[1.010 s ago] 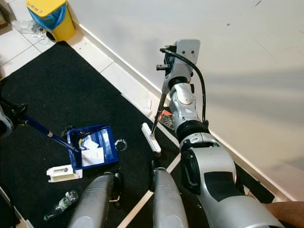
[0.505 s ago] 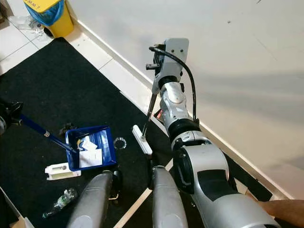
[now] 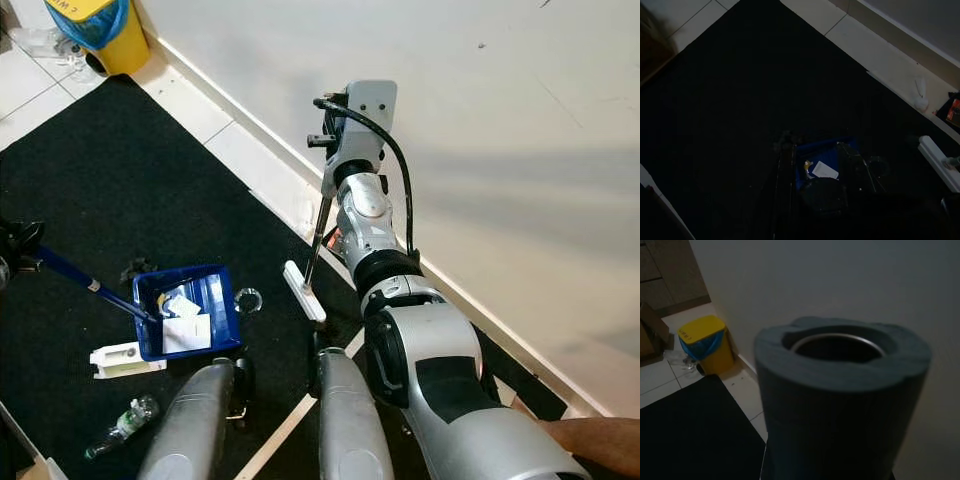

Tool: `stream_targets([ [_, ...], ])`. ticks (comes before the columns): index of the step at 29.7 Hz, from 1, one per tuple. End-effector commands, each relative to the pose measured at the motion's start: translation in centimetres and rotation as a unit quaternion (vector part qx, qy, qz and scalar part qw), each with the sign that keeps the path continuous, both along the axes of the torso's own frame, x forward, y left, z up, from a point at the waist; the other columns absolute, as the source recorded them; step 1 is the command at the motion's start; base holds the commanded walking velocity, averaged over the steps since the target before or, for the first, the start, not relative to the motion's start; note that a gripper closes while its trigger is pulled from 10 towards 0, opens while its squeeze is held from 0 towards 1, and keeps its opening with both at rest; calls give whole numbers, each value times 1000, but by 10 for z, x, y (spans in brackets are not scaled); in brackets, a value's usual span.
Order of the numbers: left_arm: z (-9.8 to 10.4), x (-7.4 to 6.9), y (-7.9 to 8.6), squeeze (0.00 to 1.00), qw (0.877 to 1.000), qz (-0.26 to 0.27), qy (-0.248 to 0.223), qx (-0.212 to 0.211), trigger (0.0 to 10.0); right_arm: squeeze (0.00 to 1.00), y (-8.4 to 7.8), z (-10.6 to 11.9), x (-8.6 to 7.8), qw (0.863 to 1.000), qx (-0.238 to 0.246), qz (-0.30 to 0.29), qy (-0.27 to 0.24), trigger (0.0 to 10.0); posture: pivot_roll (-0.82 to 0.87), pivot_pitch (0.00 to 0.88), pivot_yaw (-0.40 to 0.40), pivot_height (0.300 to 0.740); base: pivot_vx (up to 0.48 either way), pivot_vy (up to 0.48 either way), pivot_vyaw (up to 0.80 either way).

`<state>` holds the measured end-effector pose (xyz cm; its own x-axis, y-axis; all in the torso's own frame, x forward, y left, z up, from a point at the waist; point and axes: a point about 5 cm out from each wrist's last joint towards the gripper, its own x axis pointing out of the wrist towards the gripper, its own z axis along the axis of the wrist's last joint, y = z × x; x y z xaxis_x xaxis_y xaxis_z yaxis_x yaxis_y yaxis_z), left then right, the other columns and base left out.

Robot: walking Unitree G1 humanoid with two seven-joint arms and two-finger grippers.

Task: Sweep floor

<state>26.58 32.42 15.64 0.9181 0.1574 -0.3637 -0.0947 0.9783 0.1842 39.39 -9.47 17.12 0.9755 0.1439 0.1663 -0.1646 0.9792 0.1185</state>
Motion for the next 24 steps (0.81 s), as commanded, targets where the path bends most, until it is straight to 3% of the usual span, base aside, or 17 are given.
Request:
stream_targets([
  [1, -3, -8, 13, 0, 999, 36, 18, 21, 10000, 0, 5, -1, 0, 1000, 1, 6, 6, 10000, 157, 320, -74, 740, 0, 0, 0],
  [11, 20, -8, 9, 0, 999, 26, -29, -11, 10000, 0, 9, 0, 0, 1000, 0, 16, 6, 10000, 157, 320, -86, 740, 0, 0, 0],
  [24, 16, -16, 10, 0, 999, 26, -16, 10, 10000, 0, 7, -1, 0, 1000, -3, 16, 7, 10000, 157, 318, -90, 740, 0, 0, 0],
])
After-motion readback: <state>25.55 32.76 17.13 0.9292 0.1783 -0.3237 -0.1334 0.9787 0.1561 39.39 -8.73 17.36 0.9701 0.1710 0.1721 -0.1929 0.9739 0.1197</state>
